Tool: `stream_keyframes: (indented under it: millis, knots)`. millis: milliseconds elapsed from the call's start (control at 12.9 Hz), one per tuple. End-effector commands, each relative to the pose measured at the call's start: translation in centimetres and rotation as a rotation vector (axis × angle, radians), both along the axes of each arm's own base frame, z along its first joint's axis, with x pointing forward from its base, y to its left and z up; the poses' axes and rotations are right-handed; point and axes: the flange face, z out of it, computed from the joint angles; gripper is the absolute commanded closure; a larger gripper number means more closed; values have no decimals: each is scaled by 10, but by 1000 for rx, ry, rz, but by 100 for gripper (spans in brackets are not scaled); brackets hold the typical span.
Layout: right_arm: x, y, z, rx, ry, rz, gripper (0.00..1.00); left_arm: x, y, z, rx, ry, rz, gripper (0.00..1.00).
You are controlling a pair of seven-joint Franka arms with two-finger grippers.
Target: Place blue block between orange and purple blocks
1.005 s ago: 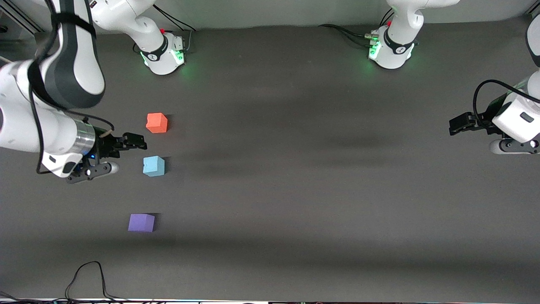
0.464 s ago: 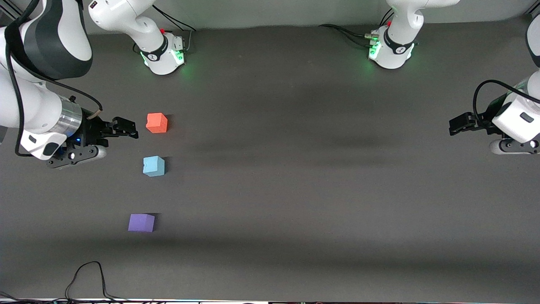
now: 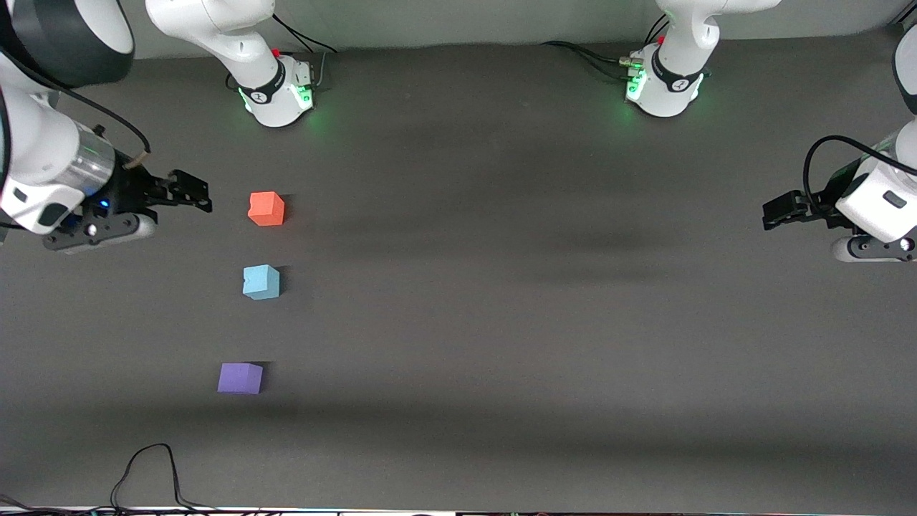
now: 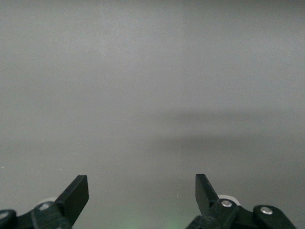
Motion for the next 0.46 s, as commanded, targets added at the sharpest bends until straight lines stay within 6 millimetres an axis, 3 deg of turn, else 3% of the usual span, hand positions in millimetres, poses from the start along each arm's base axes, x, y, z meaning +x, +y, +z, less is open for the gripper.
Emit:
stream_keyframes:
  millis: [0,155,386]
  knots:
    - [-29,-9,14,-18,-28,-25,0,1,1,3,2,-12,-5,0]
    - [-29,-13,16,-11,-30,-35,0,1,1,3,2,-12,-5,0]
    - [-28,-35,15,13,-23,-75,0,1,1,3,2,-12,-5,0]
